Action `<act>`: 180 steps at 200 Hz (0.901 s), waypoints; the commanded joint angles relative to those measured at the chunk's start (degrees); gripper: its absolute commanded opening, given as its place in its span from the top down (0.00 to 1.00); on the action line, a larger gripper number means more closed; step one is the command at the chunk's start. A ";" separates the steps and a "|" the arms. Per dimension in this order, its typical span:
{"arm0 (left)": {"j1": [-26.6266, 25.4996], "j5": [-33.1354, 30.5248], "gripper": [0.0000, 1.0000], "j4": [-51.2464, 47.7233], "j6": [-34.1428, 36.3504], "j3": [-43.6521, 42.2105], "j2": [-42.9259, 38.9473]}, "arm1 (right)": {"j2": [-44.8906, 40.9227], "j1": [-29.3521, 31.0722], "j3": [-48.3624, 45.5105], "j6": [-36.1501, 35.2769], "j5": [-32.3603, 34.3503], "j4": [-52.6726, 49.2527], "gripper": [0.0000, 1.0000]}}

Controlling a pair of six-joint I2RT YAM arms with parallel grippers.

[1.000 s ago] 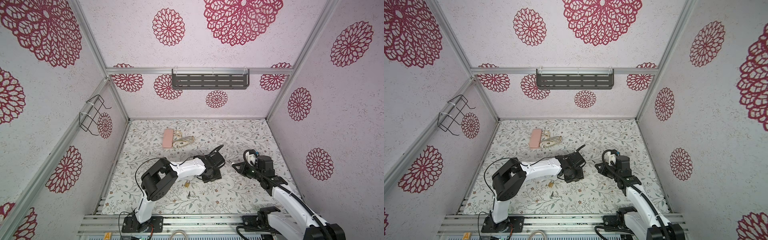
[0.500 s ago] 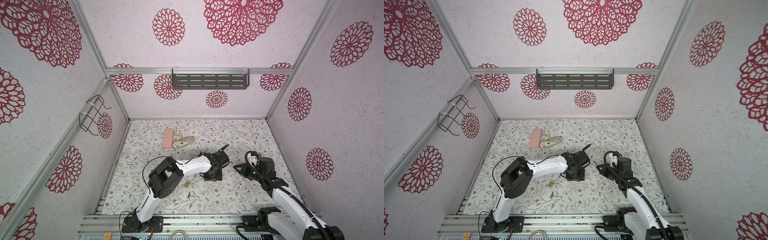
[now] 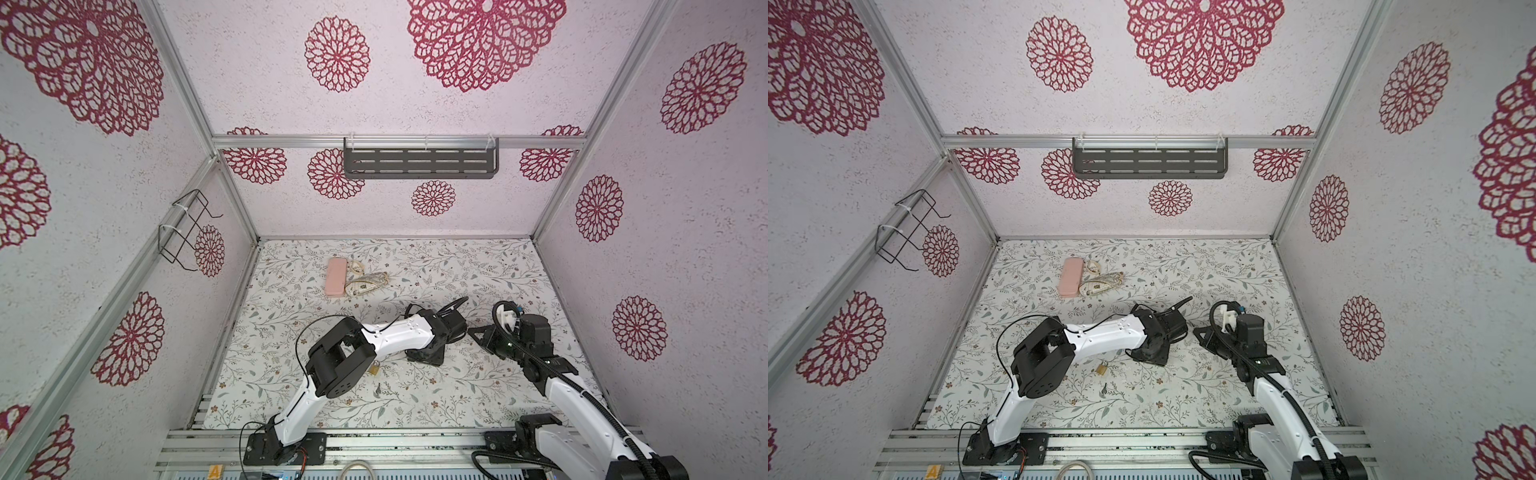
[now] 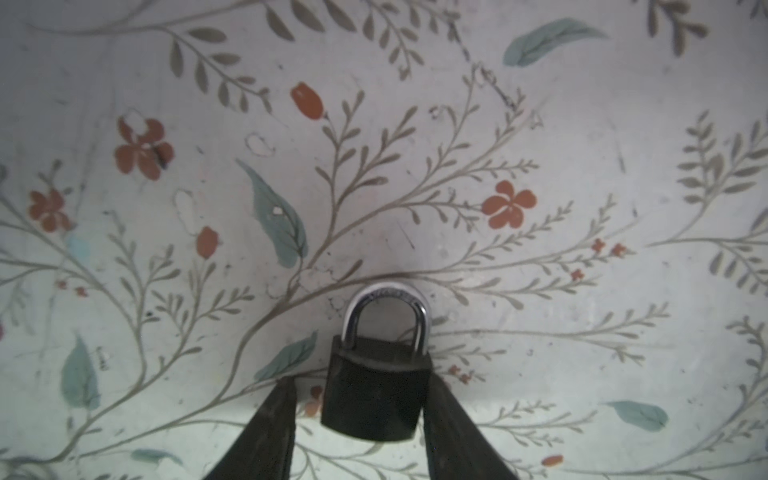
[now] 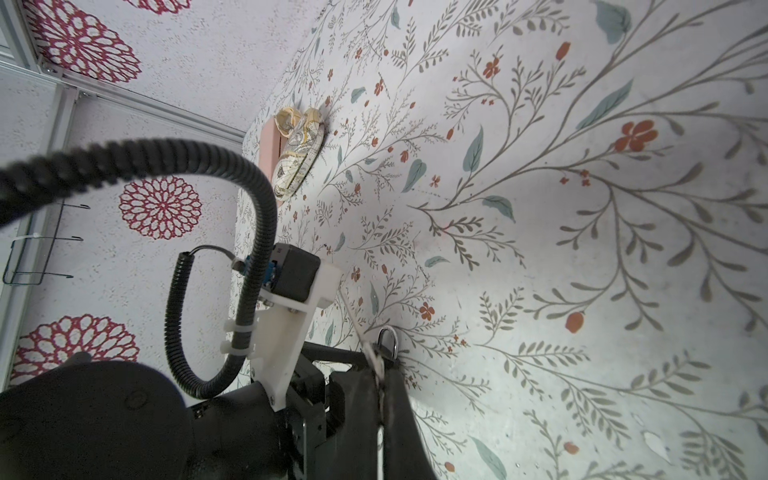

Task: Unlock with the key
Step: 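Close the left gripper on the black padlock body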

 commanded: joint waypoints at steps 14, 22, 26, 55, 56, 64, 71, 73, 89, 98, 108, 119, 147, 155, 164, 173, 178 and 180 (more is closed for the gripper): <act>0.11 -3.28 0.51 -0.70 2.13 -1.86 0.39 | -0.04 -0.33 -0.47 1.47 -1.56 2.81 1.00; 0.15 -2.45 0.50 -0.32 2.94 -1.41 0.85 | 0.17 -0.38 -0.55 1.48 -1.48 2.89 1.00; 0.15 -2.24 0.49 -0.39 3.30 -1.00 1.20 | 0.18 -0.37 -0.50 1.46 -1.33 2.91 1.00; 0.24 -1.28 0.48 0.02 4.28 0.45 2.57 | 0.38 -0.34 -0.09 1.90 -1.20 3.08 1.00; 0.20 -1.21 0.48 0.11 4.33 0.34 2.57 | 0.34 -0.33 -0.11 1.90 -1.20 3.08 1.00; 0.48 -0.35 0.49 0.78 4.61 0.11 2.54 | 0.31 -0.33 0.00 1.81 -1.13 2.93 1.00; 0.67 0.30 0.50 1.44 4.79 -0.24 2.45 | 0.28 -0.37 0.00 1.71 -0.99 2.80 1.00; 0.72 0.45 0.51 1.60 4.81 -0.33 2.36 | 0.25 -0.36 -0.03 1.61 -0.96 2.70 1.00; 1.24 1.27 0.52 2.34 4.69 -0.93 1.97 | 0.36 -0.34 0.02 1.72 -0.77 2.45 1.00; 1.36 1.53 0.53 2.73 4.55 -1.32 1.85 | 0.27 -0.33 -0.04 1.92 -0.86 2.47 1.00; 1.54 1.49 0.53 3.10 4.38 -1.72 1.92 | 0.24 -0.33 -0.20 1.90 -0.86 2.58 1.00; 1.67 1.17 0.53 3.07 4.22 -1.79 2.26 | 0.22 -0.33 -0.37 1.93 -0.70 2.64 1.00; 1.91 0.35 0.54 3.32 3.78 -2.09 2.86 | 0.02 -0.33 -0.08 2.16 -0.99 2.29 1.00; 1.91 -0.15 0.55 3.36 3.61 -2.38 2.87 | -0.11 -0.33 0.00 2.10 -1.11 2.03 1.00; 1.91 -0.94 0.56 3.20 3.46 -2.75 2.84 | -0.46 -0.39 0.07 1.86 -0.91 1.48 1.00; 1.92 -1.24 0.57 3.03 3.49 -2.96 2.96 | -0.81 -0.40 0.07 1.81 -0.69 1.24 1.00; 1.92 -1.42 0.57 2.94 3.49 -3.00 2.98 | -0.89 -0.36 0.18 1.96 -0.68 1.17 1.00; 1.85 -1.40 0.58 2.94 3.49 -2.95 3.00 | -0.85 -0.33 0.14 1.94 -0.68 1.15 1.00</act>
